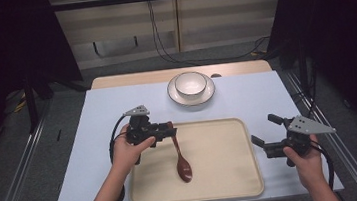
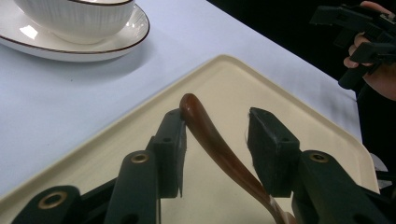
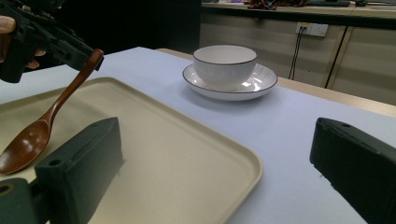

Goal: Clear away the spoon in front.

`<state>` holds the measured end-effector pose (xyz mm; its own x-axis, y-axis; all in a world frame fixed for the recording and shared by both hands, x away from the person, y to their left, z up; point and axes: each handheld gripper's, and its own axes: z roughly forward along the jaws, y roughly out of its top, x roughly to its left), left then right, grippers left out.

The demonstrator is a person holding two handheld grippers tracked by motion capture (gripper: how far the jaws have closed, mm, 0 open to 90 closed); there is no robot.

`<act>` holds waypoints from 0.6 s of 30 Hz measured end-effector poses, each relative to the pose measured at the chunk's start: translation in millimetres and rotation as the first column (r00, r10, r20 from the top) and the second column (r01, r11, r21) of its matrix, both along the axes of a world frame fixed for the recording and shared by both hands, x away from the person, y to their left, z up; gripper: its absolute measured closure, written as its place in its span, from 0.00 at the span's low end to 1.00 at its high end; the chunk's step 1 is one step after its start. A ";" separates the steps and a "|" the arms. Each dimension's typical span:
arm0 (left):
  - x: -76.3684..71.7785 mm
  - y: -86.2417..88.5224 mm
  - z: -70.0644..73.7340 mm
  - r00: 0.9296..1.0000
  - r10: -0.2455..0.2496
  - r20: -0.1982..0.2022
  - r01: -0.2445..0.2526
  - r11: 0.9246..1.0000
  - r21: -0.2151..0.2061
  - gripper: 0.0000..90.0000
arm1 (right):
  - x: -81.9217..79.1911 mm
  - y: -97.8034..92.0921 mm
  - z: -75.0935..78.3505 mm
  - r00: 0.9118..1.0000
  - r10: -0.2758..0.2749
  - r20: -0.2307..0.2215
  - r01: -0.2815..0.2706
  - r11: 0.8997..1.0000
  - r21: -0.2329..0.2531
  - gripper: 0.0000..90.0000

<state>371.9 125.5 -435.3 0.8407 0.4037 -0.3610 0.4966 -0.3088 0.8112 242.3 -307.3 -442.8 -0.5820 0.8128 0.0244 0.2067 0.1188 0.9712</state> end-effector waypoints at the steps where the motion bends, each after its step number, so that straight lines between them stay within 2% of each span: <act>1: 0.1 0.0 -0.4 1.000 0.005 0.003 -0.005 1.000 -0.006 0.62 | -0.1 0.1 0.0 1.000 0.001 -0.001 -0.001 1.000 0.002 0.02; 5: 0.1 0.6 -1.2 1.000 0.018 0.004 -0.018 1.000 -0.026 0.53 | -0.4 -0.1 0.0 1.000 0.001 -0.002 -0.001 1.000 -0.001 0.02; 6: 0.3 1.7 -1.6 0.999 0.025 0.021 -0.024 0.999 -0.032 0.51 | -0.6 -0.4 0.5 1.000 -0.001 0.005 0.001 1.000 0.000 0.02; 9: 0.7 3.3 -1.3 0.999 0.027 0.031 -0.026 0.999 -0.027 0.43 | -0.8 -0.6 0.3 1.000 0.001 0.003 -0.001 1.000 -0.005 0.02; 12: 0.9 4.4 -0.5 0.997 0.037 0.063 -0.035 0.999 -0.038 0.36 | -1.2 -0.2 0.4 1.000 -0.004 0.001 0.004 1.000 -0.004 0.02; 14: 1.5 4.7 0.3 0.995 0.039 0.092 -0.035 0.998 -0.046 0.27 | -1.4 -0.3 0.4 1.000 -0.004 0.001 0.004 1.000 -0.004 0.02; 18: 0.4 7.7 2.1 0.994 0.045 0.102 -0.040 0.998 -0.053 0.24 | -1.5 -0.3 0.5 1.000 -0.005 0.001 0.005 1.000 -0.003 0.02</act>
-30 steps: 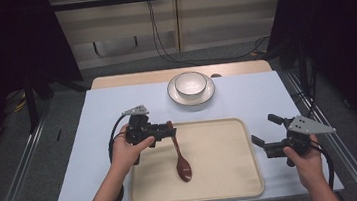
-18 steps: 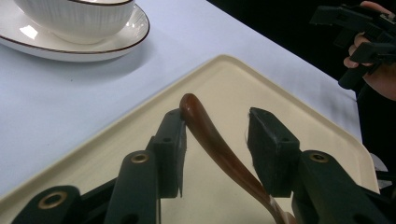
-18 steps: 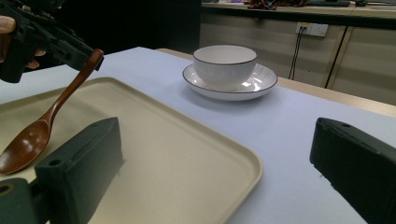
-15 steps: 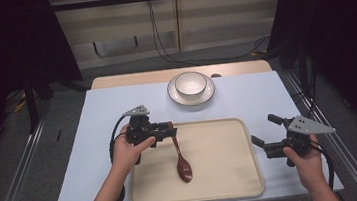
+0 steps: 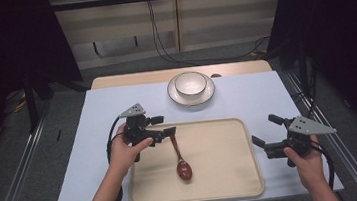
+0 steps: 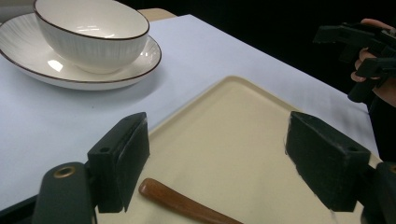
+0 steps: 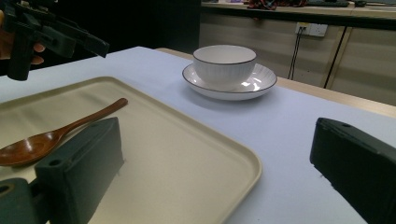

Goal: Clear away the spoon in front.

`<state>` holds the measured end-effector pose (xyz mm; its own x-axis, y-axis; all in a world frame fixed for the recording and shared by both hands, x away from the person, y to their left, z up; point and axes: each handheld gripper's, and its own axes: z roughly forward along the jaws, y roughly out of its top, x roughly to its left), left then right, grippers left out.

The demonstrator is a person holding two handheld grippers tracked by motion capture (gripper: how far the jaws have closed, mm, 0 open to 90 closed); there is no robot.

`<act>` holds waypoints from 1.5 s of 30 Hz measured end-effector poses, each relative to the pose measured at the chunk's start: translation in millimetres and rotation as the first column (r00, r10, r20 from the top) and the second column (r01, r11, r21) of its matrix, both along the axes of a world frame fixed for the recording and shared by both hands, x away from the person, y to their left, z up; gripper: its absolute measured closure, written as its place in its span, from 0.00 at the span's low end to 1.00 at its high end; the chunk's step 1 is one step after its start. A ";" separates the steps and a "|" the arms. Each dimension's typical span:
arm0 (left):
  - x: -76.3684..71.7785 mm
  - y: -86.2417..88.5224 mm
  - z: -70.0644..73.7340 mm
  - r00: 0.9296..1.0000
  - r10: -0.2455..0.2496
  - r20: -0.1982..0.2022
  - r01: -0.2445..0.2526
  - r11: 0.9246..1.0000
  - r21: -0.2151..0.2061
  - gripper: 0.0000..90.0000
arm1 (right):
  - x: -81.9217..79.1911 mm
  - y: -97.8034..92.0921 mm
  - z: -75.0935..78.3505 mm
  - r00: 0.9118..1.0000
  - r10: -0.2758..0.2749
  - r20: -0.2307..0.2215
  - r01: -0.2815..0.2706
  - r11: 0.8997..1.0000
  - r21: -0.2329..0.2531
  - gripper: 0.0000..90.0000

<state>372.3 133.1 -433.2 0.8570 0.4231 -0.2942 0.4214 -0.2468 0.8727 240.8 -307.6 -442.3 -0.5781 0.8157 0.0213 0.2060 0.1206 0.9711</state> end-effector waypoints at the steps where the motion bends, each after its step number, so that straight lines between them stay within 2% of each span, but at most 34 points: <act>1: -0.3 1.6 0.5 1.000 0.000 -0.003 0.000 1.000 -0.001 0.23 | -0.1 0.0 0.0 1.000 0.001 -0.001 -0.001 1.000 -0.003 0.02; 7: -0.4 9.6 3.1 1.000 0.020 0.010 -0.020 1.000 -0.013 0.19 | 0.0 0.0 0.0 1.000 0.002 -0.002 -0.002 1.000 -0.003 0.02; 13: -3.8 17.9 5.2 0.999 0.015 0.051 -0.015 1.000 -0.006 0.16 | 0.7 0.2 -0.1 1.000 0.006 0.002 -0.006 1.000 -0.006 0.02; 22: -5.4 29.9 9.3 0.996 0.042 0.076 -0.039 0.999 -0.034 0.16 | 0.4 0.5 -0.2 1.000 0.008 -0.004 -0.008 1.000 -0.006 0.02; 39: -11.5 53.2 13.5 0.993 0.074 0.087 -0.070 0.996 -0.048 0.15 | 1.1 0.9 -1.0 1.000 0.010 -0.002 -0.010 1.000 -0.011 0.02; 40: -11.8 55.6 14.0 0.994 0.071 0.089 -0.068 0.997 -0.040 0.15 | 1.0 1.0 -1.0 1.000 0.008 -0.003 -0.008 1.000 -0.011 0.02; 45: -15.8 66.0 12.1 0.991 0.095 0.091 -0.092 0.995 -0.044 0.15 | 1.1 1.4 -1.1 1.000 0.012 -0.002 -0.012 1.000 -0.009 0.02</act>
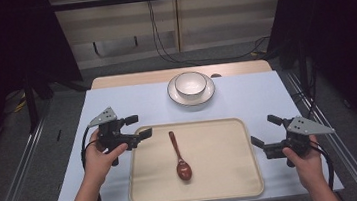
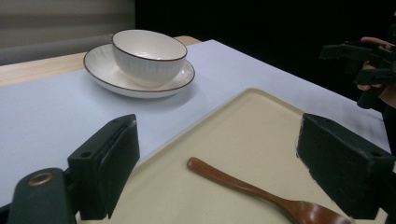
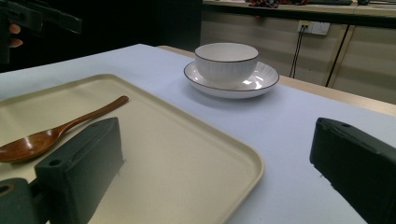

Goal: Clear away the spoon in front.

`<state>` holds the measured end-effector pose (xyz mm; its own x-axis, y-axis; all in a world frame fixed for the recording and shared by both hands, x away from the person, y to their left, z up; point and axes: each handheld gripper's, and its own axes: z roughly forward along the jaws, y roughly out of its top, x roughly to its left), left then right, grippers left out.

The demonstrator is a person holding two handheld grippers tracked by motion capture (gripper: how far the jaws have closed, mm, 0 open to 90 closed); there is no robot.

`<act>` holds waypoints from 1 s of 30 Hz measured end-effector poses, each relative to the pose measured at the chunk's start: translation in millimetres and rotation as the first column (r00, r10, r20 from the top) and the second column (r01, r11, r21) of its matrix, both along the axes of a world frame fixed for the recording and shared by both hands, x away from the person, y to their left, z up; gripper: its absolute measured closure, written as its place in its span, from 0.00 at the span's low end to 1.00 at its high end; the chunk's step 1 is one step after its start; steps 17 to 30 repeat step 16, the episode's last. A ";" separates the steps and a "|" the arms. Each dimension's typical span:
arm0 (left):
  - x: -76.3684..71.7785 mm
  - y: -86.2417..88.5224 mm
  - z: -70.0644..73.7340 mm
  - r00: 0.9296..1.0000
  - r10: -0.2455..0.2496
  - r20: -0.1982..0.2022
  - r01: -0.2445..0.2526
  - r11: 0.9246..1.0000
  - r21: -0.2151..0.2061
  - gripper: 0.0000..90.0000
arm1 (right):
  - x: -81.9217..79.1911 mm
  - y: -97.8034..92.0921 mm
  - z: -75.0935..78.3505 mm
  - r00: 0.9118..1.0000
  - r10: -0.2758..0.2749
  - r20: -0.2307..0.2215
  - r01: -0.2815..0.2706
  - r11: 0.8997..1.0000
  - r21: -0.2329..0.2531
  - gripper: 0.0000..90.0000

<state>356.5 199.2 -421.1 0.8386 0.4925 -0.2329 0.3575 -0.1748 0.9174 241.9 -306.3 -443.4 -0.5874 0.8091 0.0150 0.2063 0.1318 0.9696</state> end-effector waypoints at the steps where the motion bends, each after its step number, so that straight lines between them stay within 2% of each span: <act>1: -0.7 1.8 -0.7 1.000 0.006 0.001 -0.006 1.000 -0.004 0.15 | 0.0 0.0 0.0 1.000 0.000 0.000 0.000 1.000 0.000 0.02; 12: -2.5 18.5 -1.1 0.998 0.057 0.016 -0.056 0.997 -0.052 0.13 | 0.9 0.9 -0.4 1.000 0.006 -0.004 -0.006 1.000 -0.012 0.03; 15: -3.1 20.9 -1.9 0.997 0.070 0.021 -0.070 0.997 -0.032 0.13 | 0.6 0.6 -0.5 1.000 0.006 -0.007 -0.006 1.000 -0.016 0.02; 30: -3.1 20.9 -1.9 0.997 0.070 0.021 -0.070 0.997 -0.032 0.13 | 0.6 0.6 -0.5 1.000 0.006 -0.007 -0.006 1.000 -0.016 0.02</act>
